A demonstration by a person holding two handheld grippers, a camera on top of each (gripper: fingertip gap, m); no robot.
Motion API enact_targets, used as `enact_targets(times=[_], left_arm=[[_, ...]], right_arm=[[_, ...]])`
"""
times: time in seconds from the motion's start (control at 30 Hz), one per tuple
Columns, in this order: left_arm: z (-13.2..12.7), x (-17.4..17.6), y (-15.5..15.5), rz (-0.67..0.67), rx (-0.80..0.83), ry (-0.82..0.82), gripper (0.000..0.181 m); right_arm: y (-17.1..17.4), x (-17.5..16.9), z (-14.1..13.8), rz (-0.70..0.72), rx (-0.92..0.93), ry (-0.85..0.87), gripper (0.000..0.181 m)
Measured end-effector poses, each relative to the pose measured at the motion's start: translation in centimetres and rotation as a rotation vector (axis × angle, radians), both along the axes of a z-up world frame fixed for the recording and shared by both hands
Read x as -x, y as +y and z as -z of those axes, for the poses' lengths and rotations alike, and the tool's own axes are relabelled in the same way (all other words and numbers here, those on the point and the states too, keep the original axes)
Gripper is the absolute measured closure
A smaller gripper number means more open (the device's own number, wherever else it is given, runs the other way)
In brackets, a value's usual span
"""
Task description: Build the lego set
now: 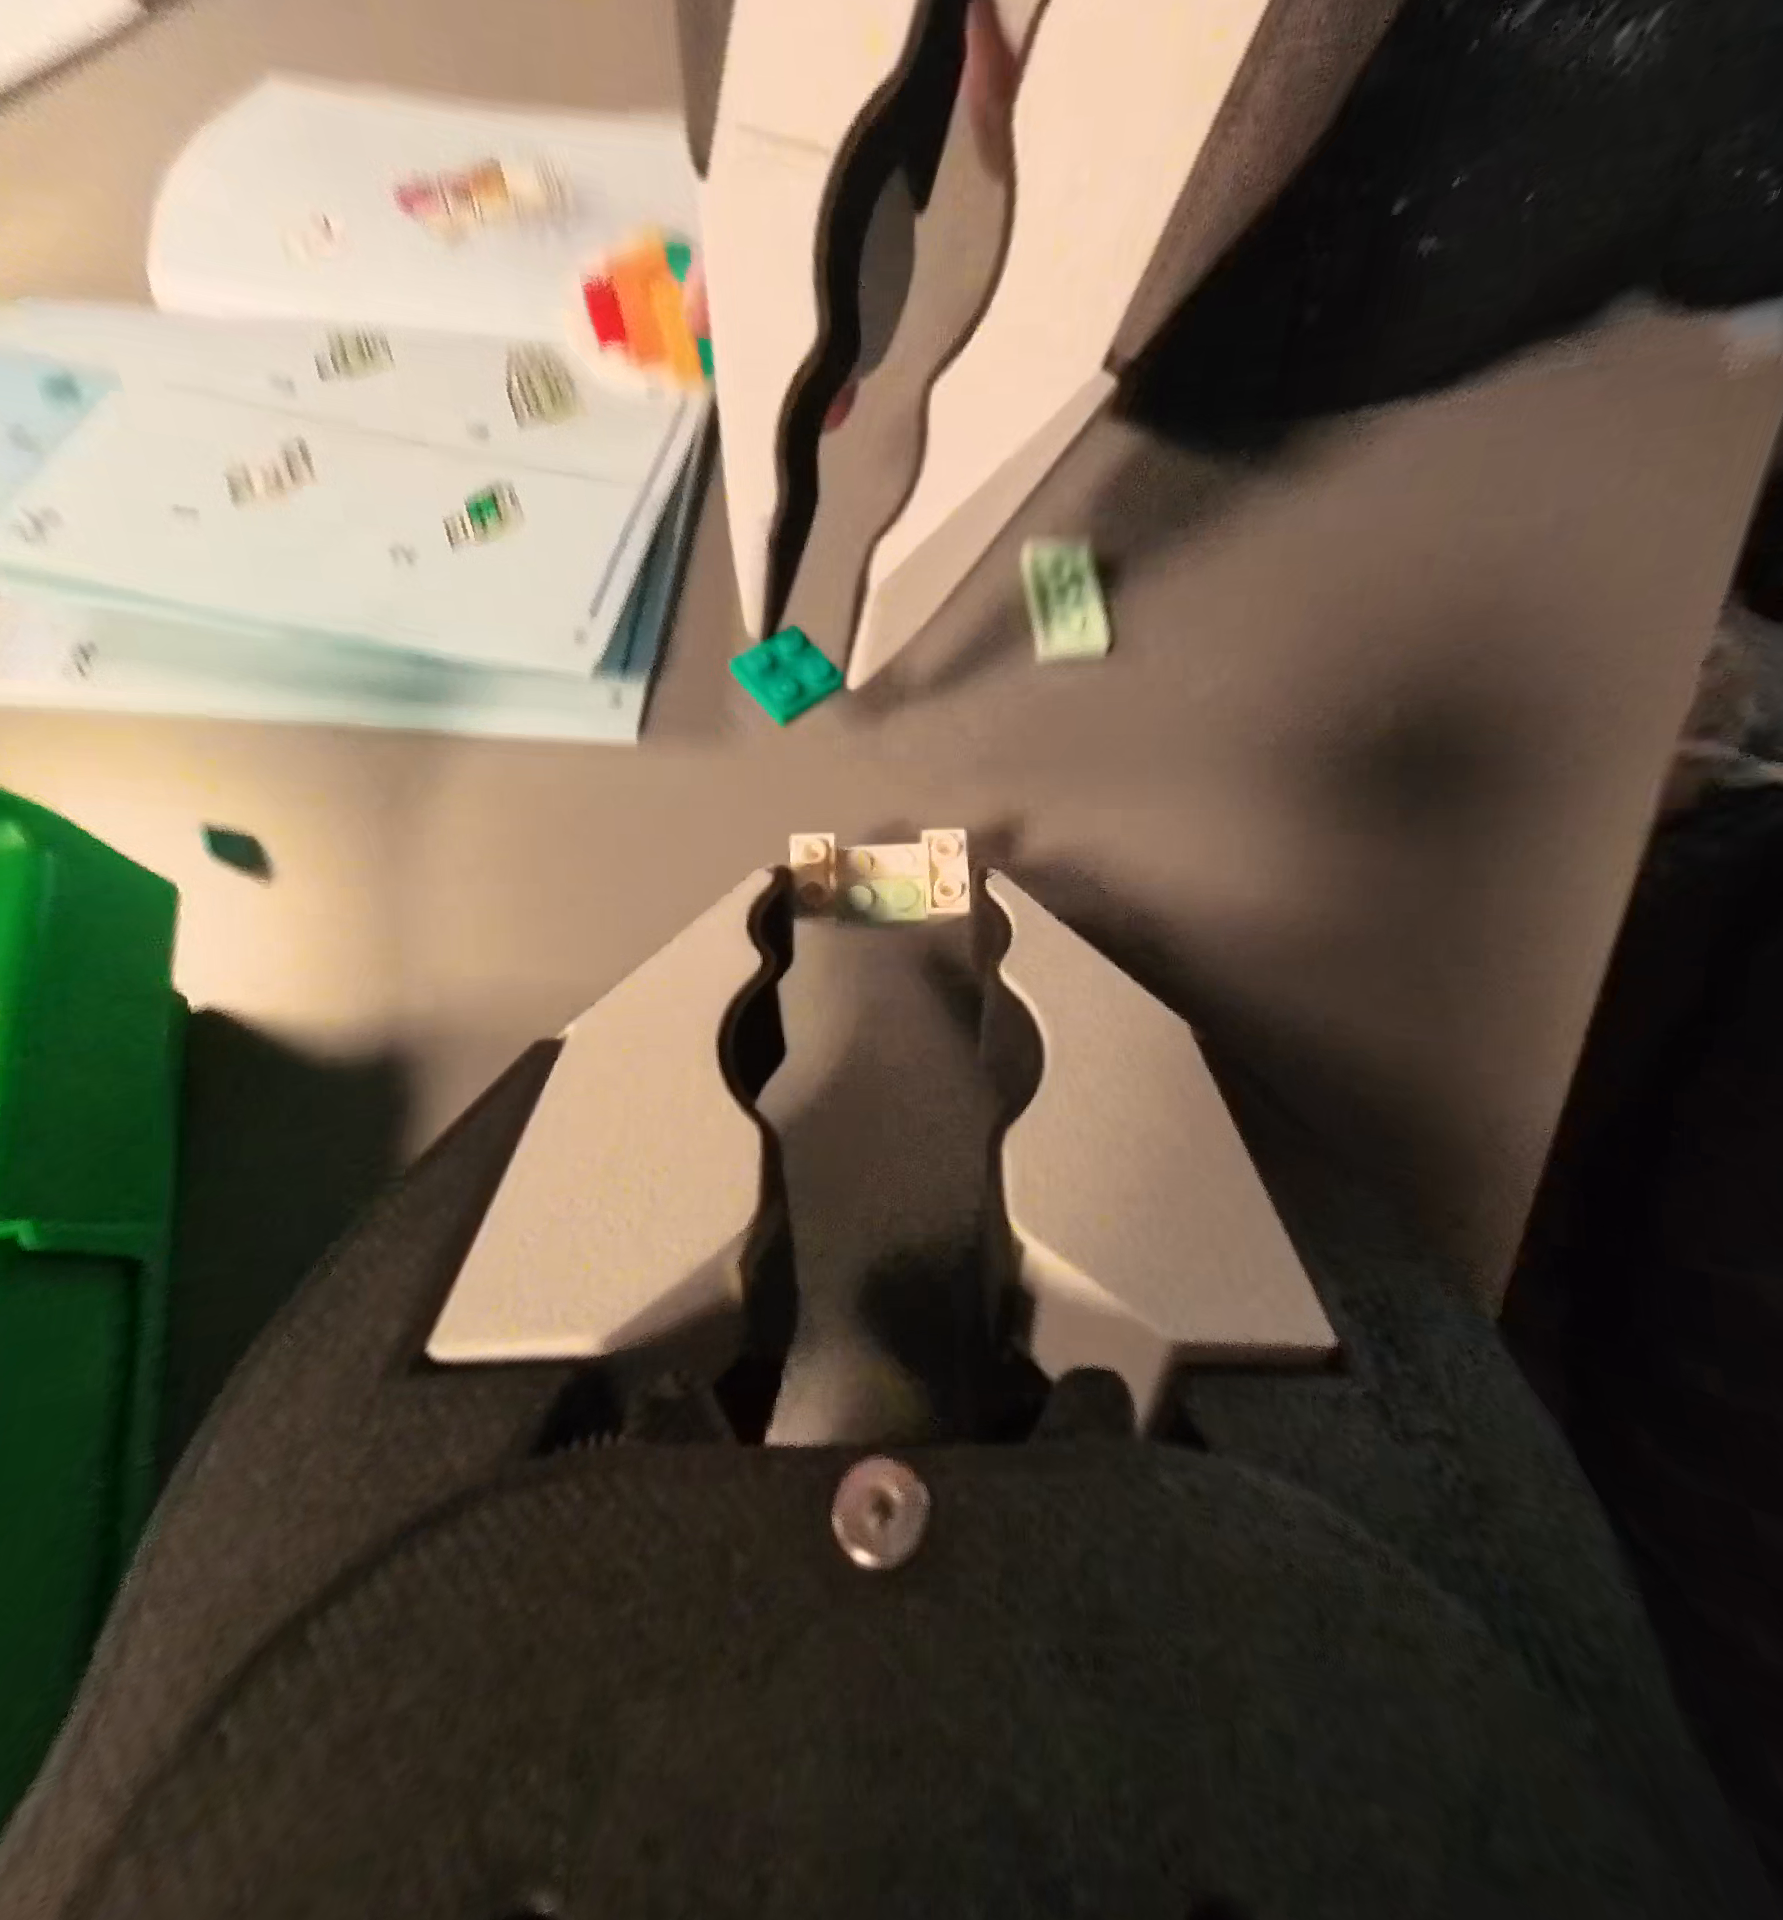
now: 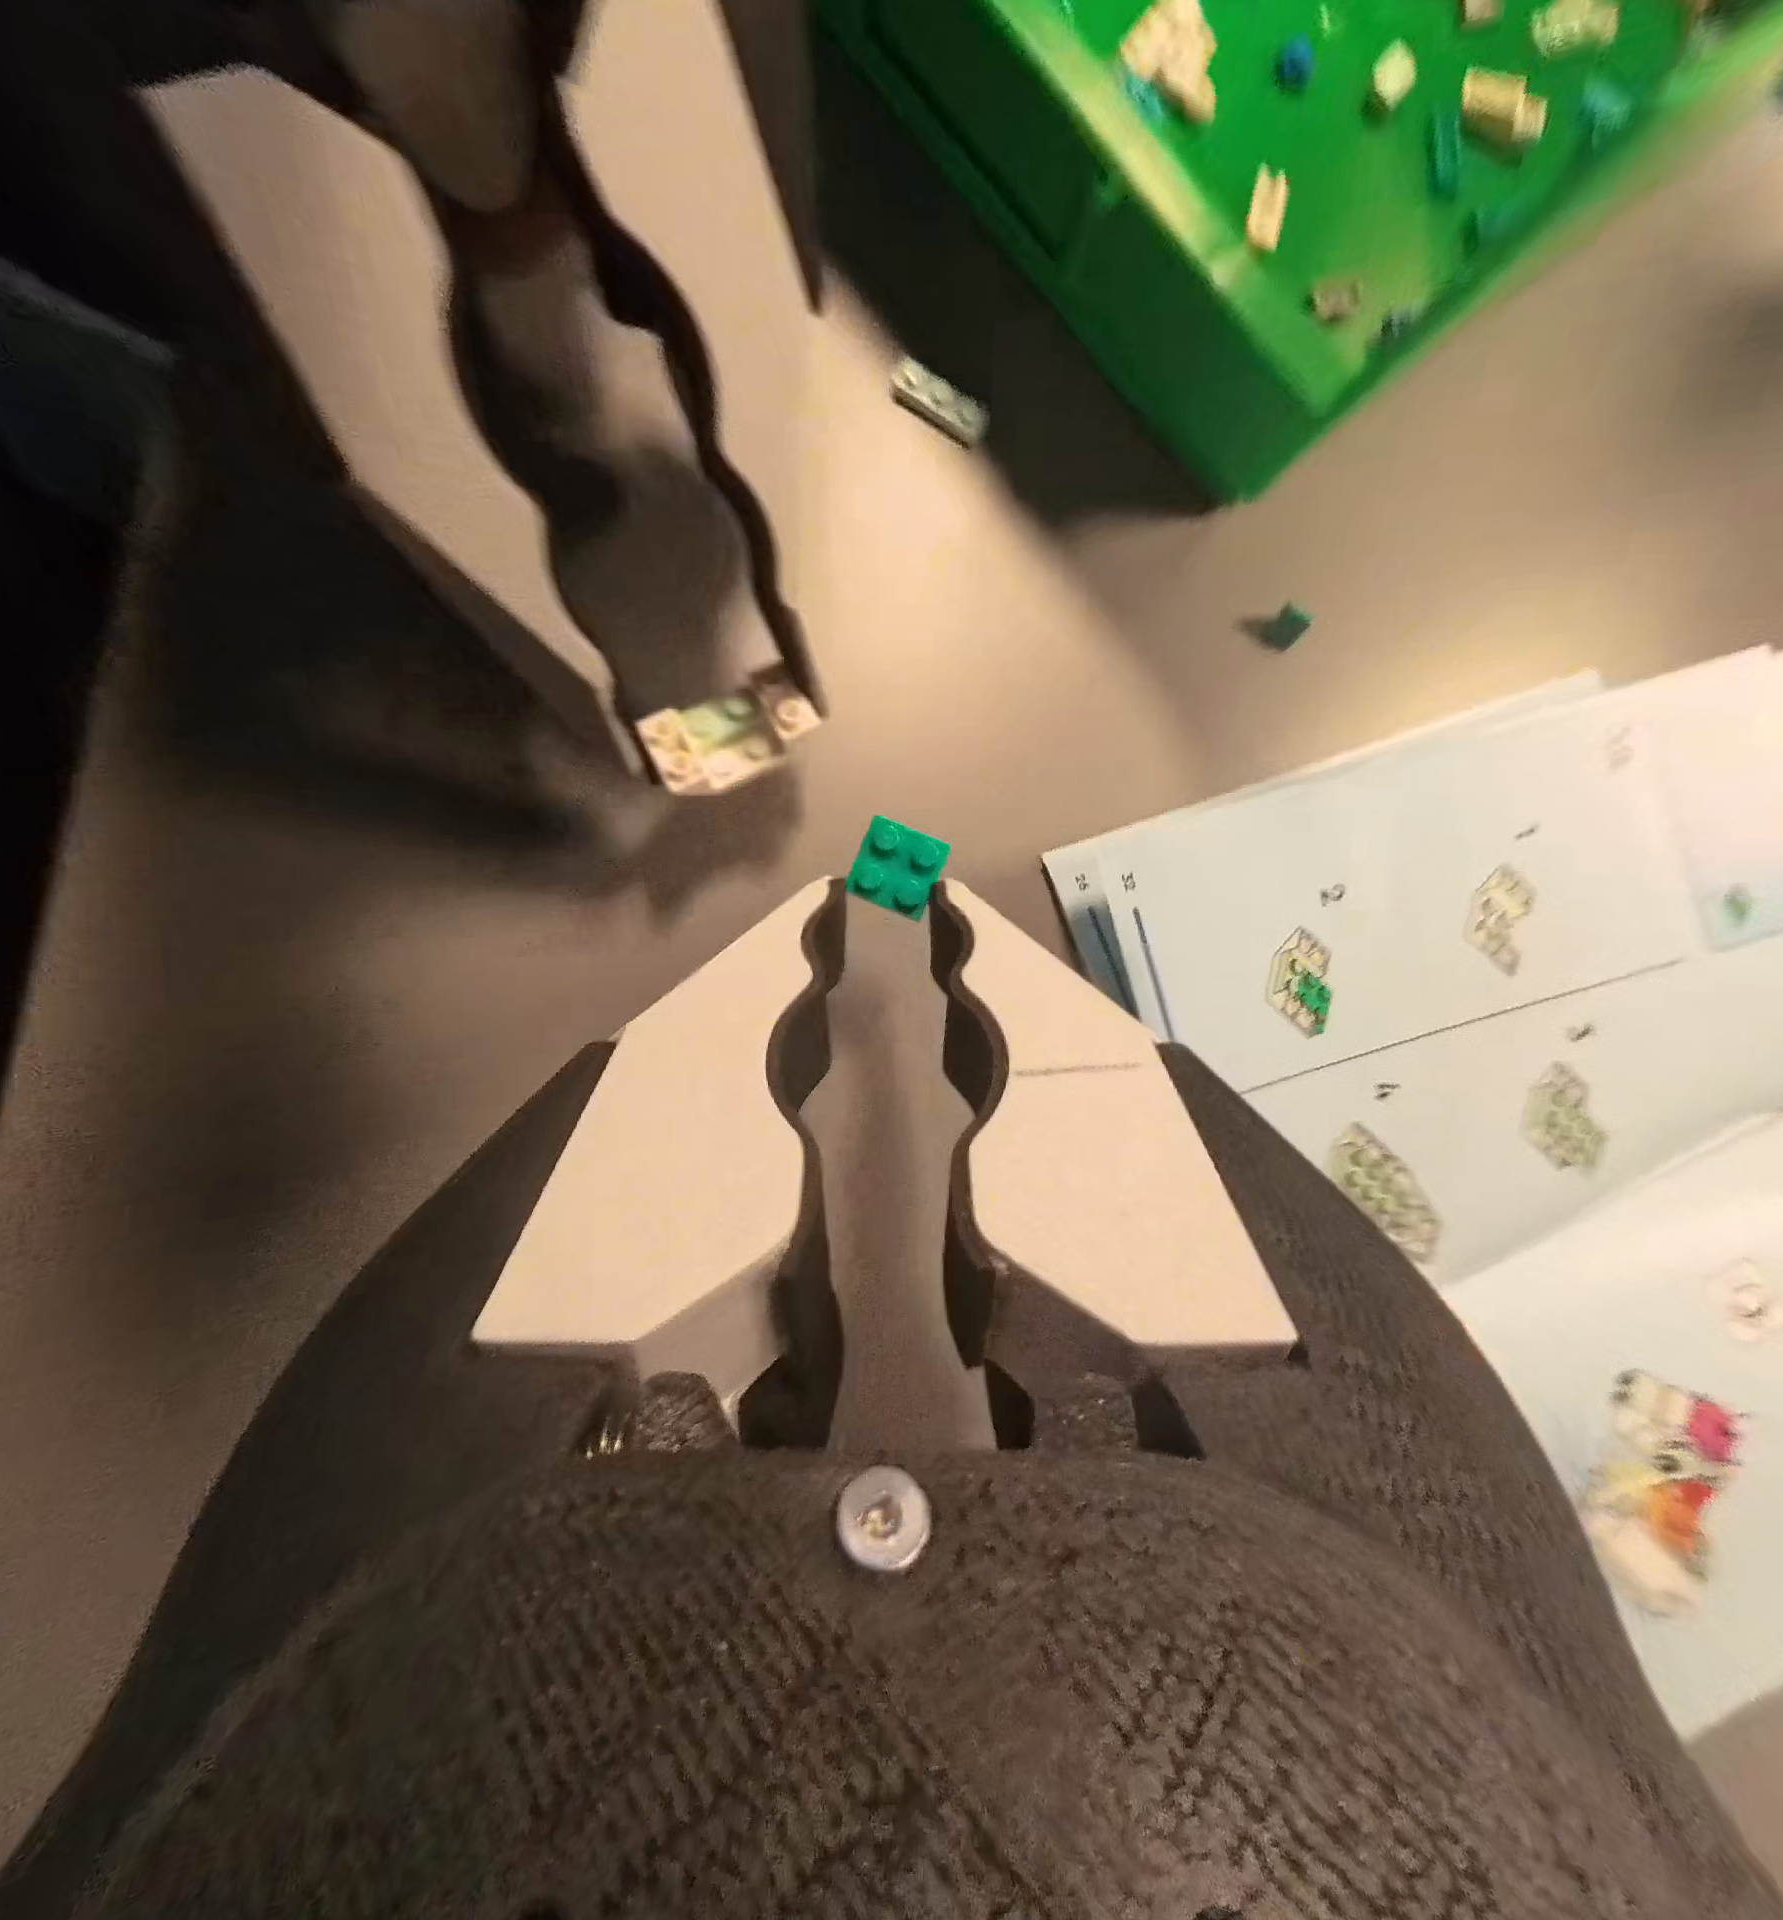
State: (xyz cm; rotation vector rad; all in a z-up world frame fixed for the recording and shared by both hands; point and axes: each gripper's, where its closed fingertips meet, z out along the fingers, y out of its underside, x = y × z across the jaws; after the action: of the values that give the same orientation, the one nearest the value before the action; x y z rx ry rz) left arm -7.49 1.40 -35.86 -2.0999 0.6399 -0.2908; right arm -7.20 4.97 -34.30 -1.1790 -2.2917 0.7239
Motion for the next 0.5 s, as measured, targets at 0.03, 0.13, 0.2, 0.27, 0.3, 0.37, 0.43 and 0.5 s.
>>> enact_targets(times=[0.03,0.13,0.2,0.27,0.3,0.37,0.43,0.5], left_arm=[[-1.0,-0.5,0.3,0.006,-0.051,-0.036,0.148],[-3.6,-2.4,0.8,0.054,-0.153,-0.167,0.148],[-4.5,-3.6,1.2,0.083,-0.180,-0.222,0.148],[-4.8,-4.5,1.5,0.095,-0.177,-0.250,0.149],[-4.8,-4.9,1.7,0.099,-0.172,-0.256,0.149],[-4.9,-5.6,1.7,0.115,-0.166,-0.272,0.148],[-4.9,-6.1,1.6,0.141,-0.158,-0.260,0.148],[-4.4,-6.2,1.5,0.170,-0.140,-0.205,0.148]], right_arm=[[-0.3,-0.5,-1.1,-0.046,-0.016,0.008,0.167],[-1.1,-2.5,-3.3,-0.172,-0.081,-0.056,0.167],[-1.7,-3.7,-4.3,-0.231,-0.104,-0.129,0.167],[-2.1,-4.7,-4.9,-0.268,-0.124,-0.200,0.167],[-2.1,-5.0,-5.1,-0.278,-0.144,-0.229,0.167],[-1.9,-5.7,-5.2,-0.294,-0.181,-0.291,0.167],[-1.7,-6.1,-5.1,-0.296,-0.213,-0.325,0.167],[-1.8,-6.3,-4.8,-0.299,-0.204,-0.335,0.167]])
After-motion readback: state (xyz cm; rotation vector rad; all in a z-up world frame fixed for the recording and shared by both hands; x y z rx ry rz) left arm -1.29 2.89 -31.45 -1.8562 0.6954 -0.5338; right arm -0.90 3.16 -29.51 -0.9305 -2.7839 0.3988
